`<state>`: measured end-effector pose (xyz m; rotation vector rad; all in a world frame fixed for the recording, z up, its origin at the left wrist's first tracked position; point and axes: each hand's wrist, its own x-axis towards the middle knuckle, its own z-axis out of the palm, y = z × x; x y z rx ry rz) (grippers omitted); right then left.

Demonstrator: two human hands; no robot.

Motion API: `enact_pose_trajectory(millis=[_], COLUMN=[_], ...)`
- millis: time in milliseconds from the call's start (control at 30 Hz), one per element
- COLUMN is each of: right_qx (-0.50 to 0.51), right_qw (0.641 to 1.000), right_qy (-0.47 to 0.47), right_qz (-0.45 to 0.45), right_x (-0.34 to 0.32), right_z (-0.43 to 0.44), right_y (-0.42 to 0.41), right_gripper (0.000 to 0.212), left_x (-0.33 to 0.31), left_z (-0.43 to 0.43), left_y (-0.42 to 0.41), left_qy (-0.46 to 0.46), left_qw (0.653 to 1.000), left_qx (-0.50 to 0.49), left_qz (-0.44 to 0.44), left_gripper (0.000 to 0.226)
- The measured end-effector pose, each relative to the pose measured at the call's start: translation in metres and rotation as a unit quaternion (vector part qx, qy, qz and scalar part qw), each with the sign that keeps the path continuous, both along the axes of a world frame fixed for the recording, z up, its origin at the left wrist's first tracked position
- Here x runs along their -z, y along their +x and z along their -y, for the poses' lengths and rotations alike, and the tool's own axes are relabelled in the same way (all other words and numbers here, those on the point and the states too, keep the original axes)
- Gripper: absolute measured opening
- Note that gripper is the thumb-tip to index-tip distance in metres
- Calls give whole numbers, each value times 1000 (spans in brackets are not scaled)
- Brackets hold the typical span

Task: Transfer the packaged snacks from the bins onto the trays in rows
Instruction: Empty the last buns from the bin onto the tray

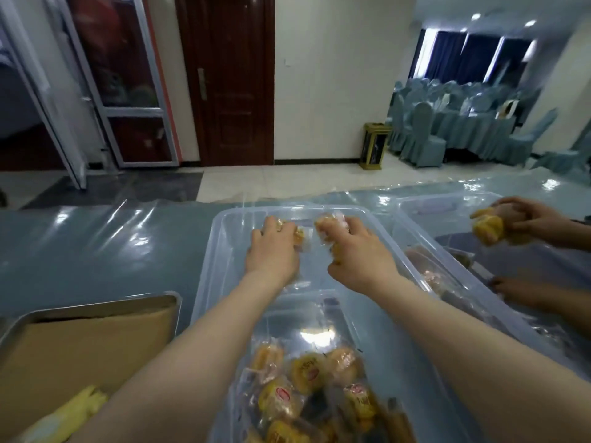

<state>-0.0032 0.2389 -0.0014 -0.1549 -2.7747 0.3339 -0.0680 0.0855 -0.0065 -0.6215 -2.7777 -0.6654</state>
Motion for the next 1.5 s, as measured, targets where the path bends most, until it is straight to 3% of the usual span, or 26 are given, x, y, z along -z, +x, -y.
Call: enact_pose_trajectory(millis=[300,567,767,967,1133,1233,1500], right_qx=[-88,-179,-259,-311,-332,-337,-305], right_qw=[987,960,922,883,862,832,800], right_qy=[-88,-166,-277,-353,-379,-429,-493], right_qz=[-101,-135,-82,-2,51,95,157], right_x=[-62,-68,-45,-21,-3,13,72], right_z=[115,282,450,593,682,726,848], right_y=[43,81,112,138,137,126,57], right_gripper=[72,76,71,64,69,66,58], left_x=[-56,-73,-58,-23,8,29,65], left_z=[127,337,526,691,778,823,935], left_y=[48,130,209,271,295,297,258], left_qy=[25,40,33,38,68,77,79], left_qw=[992,987,971,949,938,926,913], left_qx=[17,-60,-176,-299,-334,-365,-401], left_qz=[-120,-146,-159,-91,-69,-53,1], left_gripper=[44,46,48,47,45,46,47])
